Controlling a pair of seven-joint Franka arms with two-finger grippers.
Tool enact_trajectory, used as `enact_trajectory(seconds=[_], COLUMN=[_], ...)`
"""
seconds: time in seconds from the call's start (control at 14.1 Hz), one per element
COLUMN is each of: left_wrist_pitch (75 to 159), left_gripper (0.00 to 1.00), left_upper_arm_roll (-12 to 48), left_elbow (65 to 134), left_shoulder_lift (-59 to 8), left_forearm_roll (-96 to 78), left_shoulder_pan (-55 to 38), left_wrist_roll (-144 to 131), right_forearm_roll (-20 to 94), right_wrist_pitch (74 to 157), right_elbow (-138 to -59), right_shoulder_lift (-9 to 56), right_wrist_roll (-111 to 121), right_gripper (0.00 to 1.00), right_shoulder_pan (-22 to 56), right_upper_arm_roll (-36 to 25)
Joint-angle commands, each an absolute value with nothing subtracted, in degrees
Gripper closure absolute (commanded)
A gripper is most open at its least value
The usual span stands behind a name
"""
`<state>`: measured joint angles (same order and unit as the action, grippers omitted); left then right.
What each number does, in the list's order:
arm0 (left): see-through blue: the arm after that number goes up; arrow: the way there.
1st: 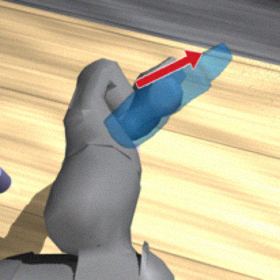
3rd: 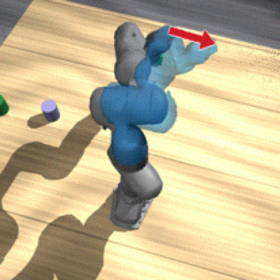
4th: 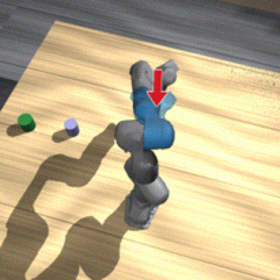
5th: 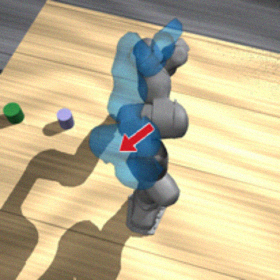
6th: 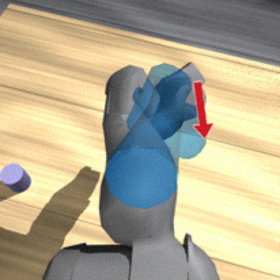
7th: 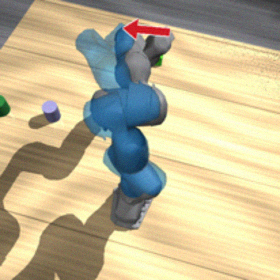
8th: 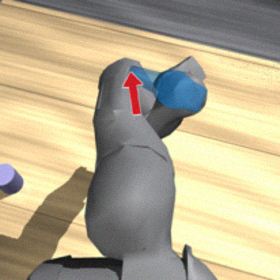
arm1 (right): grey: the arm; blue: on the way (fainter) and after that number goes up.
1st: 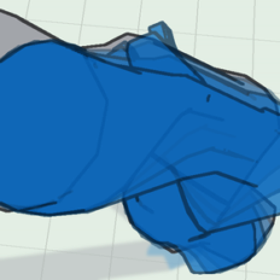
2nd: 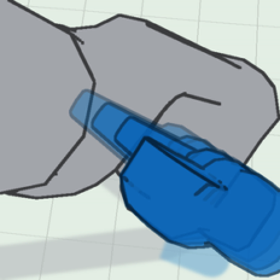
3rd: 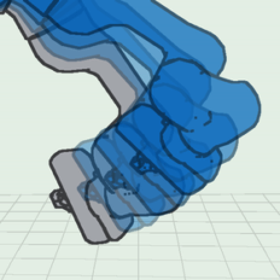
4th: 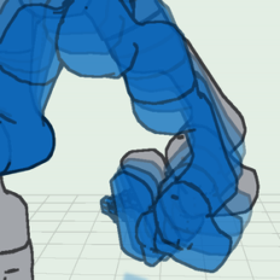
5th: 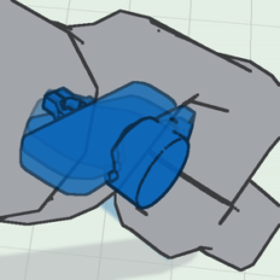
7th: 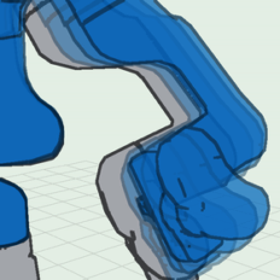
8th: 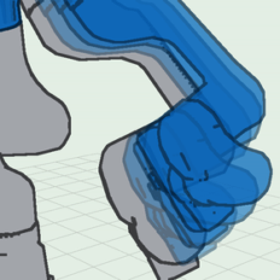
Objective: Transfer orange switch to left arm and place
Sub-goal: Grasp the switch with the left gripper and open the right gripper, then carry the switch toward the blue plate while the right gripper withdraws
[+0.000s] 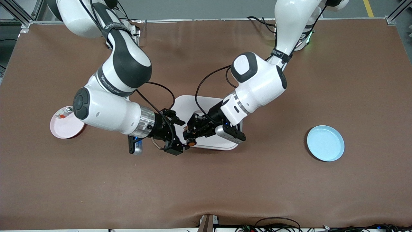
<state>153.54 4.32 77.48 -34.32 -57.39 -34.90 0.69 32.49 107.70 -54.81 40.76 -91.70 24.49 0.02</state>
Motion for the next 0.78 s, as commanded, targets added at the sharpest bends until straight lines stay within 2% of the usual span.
enact_trajectory(seconds=[0.0,0.35,0.71], left_wrist_pitch=[153.6,149.7,131.6], left_gripper=[1.0,1.0,1.0], left_upper_arm_roll=[4.0,4.0,4.0], left_elbow=[83.1,92.1,93.1], left_shoulder_lift=[-29.1,-20.3,-13.6], left_forearm_roll=[-54.2,-46.3,-35.4], left_shoulder_pan=[-34.3,-31.6,-24.4], left_wrist_roll=[1.7,1.6,0.9], right_forearm_roll=[33.6,32.7,26.3], right_wrist_pitch=[103.3,93.5,82.8], right_elbow=[-52.9,-52.9,-52.9], right_shoulder_lift=[41.2,40.0,37.6], right_wrist_roll=[-87.0,-76.6,-61.9], right_gripper=[0.0,0.0,0.0], right_shoulder_pan=[22.2,18.3,14.9], right_upper_arm_roll=[0.4,0.0,-0.2])
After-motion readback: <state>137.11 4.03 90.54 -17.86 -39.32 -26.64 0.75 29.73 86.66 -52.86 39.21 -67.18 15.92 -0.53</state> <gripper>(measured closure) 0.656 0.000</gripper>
